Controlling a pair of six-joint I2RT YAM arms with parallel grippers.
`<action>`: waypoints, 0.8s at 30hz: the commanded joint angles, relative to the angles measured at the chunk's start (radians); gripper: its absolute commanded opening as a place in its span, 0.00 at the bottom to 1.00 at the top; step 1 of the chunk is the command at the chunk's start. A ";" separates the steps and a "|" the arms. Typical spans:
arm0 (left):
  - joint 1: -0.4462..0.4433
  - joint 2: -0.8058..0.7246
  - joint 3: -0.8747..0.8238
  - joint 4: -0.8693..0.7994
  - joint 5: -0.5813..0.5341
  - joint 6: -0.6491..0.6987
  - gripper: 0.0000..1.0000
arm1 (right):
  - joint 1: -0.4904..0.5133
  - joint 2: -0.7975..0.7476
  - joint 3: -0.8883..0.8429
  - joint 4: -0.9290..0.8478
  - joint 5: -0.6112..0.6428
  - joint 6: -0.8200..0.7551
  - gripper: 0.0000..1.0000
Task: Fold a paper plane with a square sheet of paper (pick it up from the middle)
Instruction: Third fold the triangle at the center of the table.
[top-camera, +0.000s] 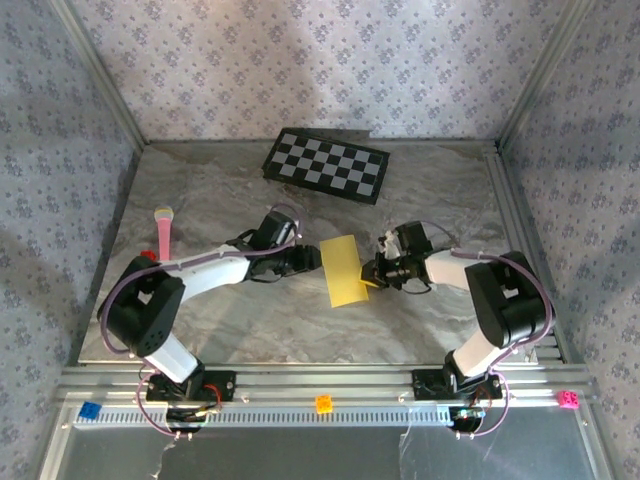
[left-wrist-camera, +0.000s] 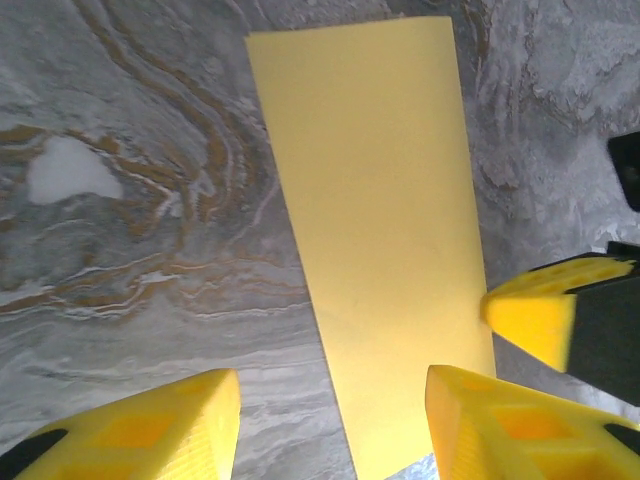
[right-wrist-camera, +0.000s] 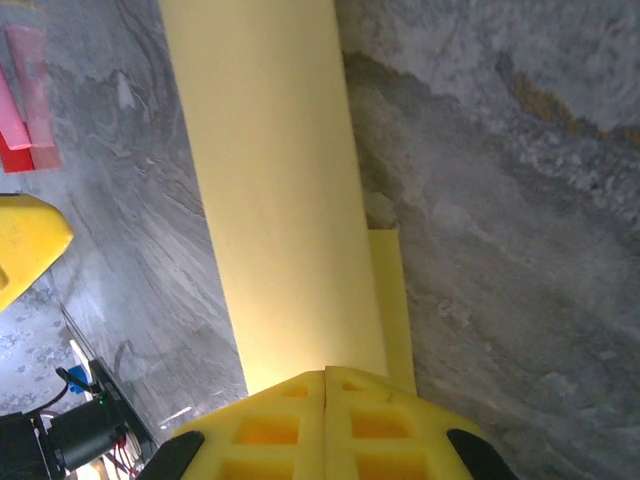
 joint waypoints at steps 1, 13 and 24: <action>-0.013 0.031 0.039 0.013 0.045 -0.020 0.52 | -0.004 0.035 -0.029 0.058 -0.052 0.037 0.06; -0.022 0.104 0.051 0.006 0.077 -0.080 0.47 | -0.005 0.063 -0.096 0.111 0.038 0.114 0.05; -0.045 0.169 0.083 0.027 0.125 -0.109 0.36 | -0.005 0.060 -0.106 0.128 0.065 0.148 0.05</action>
